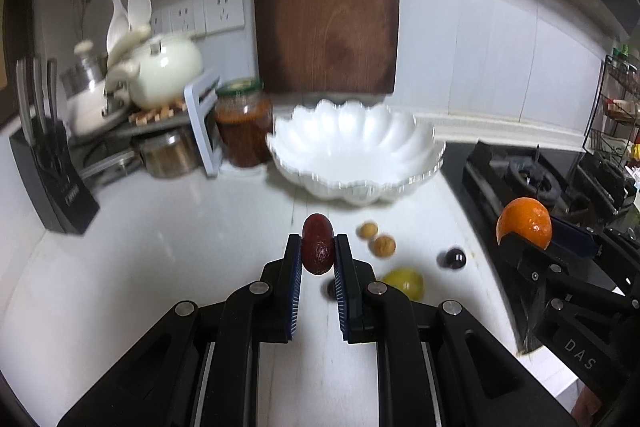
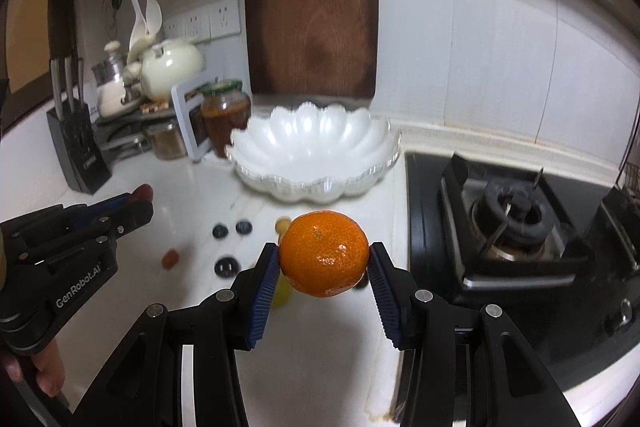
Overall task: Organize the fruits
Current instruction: 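Carry the tangerine and date into the white bowl and open both tools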
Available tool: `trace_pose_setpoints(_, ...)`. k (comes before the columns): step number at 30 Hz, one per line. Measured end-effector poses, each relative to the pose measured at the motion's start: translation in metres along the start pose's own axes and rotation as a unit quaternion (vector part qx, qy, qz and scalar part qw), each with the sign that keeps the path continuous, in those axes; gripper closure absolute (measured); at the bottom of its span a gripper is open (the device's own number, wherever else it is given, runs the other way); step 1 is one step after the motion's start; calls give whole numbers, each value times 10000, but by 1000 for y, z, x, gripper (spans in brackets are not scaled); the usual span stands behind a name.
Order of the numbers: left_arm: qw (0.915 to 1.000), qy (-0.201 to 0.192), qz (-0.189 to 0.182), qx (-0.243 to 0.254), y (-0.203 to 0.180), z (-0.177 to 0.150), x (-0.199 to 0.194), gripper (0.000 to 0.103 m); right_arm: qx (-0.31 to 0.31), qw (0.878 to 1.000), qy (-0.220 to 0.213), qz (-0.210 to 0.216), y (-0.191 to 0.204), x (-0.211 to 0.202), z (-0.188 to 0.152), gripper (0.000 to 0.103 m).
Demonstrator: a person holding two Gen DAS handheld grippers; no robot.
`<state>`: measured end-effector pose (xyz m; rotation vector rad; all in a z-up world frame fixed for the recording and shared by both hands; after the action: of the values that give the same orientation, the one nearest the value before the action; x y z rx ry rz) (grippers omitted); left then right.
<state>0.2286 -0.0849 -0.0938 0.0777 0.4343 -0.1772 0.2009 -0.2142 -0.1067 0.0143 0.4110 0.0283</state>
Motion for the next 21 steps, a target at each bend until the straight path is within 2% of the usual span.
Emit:
trace_pose_setpoints(12, 9982, -570, -165, 112, -2, 66, 18, 86, 138, 9986, -506, -79, -6, 20, 65, 56)
trace_pose_setpoints(21, 9974, -564, -358, 254, 6, 95, 57, 86, 185, 9980, -531, -283, -7, 57, 94, 56)
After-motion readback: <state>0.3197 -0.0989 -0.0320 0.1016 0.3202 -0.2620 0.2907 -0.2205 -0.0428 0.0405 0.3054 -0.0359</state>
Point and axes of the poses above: each gripper's, at about its wrist camera, not at the fingertips, and x roughly the way its jaws point, y to its left, z to its top, the point moved 8 cm from there along x, roughly the way its jaws point, and after that the axes turned 11 degrees about -y, right-handed, at the moved point
